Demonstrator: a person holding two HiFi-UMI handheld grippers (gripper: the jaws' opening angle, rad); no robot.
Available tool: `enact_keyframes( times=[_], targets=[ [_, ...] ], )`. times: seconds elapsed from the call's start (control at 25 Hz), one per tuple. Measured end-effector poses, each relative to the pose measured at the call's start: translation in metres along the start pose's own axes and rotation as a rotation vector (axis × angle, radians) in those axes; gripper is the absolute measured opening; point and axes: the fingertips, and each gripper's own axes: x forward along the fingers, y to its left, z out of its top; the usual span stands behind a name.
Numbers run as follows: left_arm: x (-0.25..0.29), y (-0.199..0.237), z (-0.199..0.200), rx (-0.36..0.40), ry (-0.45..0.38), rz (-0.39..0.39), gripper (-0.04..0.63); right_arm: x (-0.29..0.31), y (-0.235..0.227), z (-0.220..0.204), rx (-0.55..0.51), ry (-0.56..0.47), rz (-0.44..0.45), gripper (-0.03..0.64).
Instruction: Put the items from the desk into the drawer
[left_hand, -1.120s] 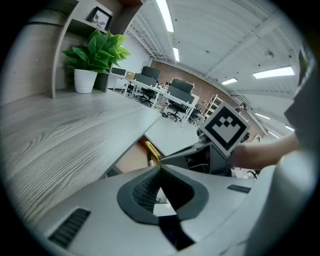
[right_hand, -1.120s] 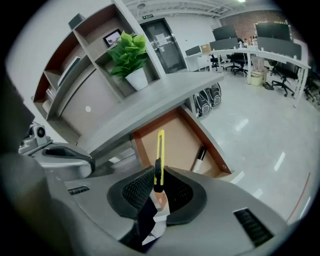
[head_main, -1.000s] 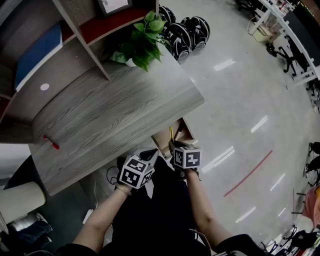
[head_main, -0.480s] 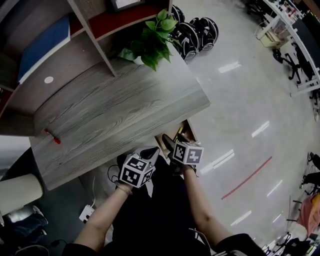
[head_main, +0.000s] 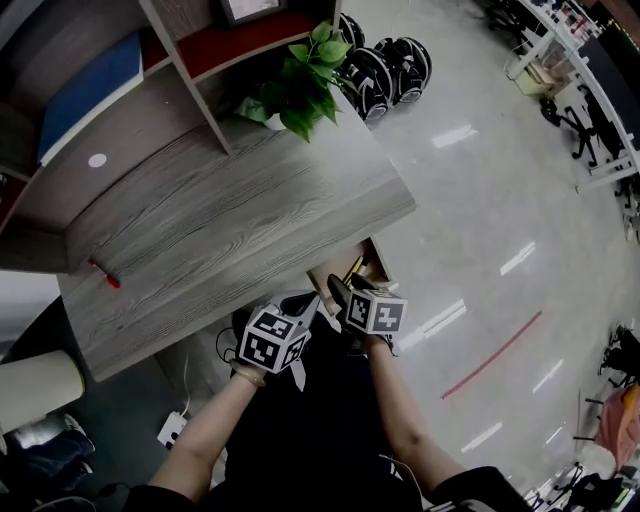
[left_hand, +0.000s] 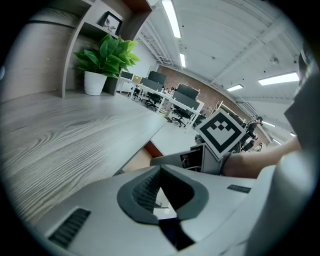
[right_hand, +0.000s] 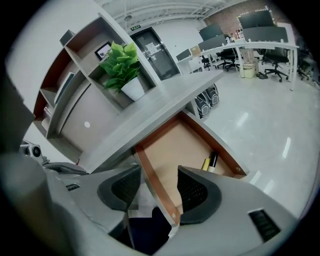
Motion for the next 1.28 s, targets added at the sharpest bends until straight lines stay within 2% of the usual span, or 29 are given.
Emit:
enact_keyframes(
  times=[0.04,0.16,0.28,0.36,0.6,0.84,1.28],
  targets=[
    [-0.001,-0.001,0.001,-0.002,-0.003,-0.002,0.017,-0.002,-0.001,0.0,0.002,-0.009,-0.009,0.2],
    [-0.003,-0.002,0.003,-0.016,-0.016,-0.01,0.017,-0.009,0.005,0.0,-0.002,-0.033,0.015,-0.005],
    [-0.006,-0.004,0.005,-0.029,-0.036,-0.016,0.017,-0.015,0.017,-0.003,-0.006,-0.032,0.087,-0.005],
    [-0.008,-0.007,0.007,-0.034,-0.045,-0.025,0.017,-0.021,0.022,-0.002,-0.014,-0.043,0.102,-0.005],
    [-0.011,-0.011,0.016,-0.039,-0.076,-0.036,0.015,-0.04,0.032,0.001,-0.078,-0.084,0.092,-0.006],
    [-0.016,-0.022,0.03,-0.024,-0.114,-0.045,0.015,-0.06,0.045,0.004,-0.151,-0.08,0.103,-0.006],
    [-0.024,-0.031,0.046,-0.021,-0.183,-0.043,0.014,-0.083,0.045,0.025,-0.22,-0.134,0.084,-0.006]
  ],
)
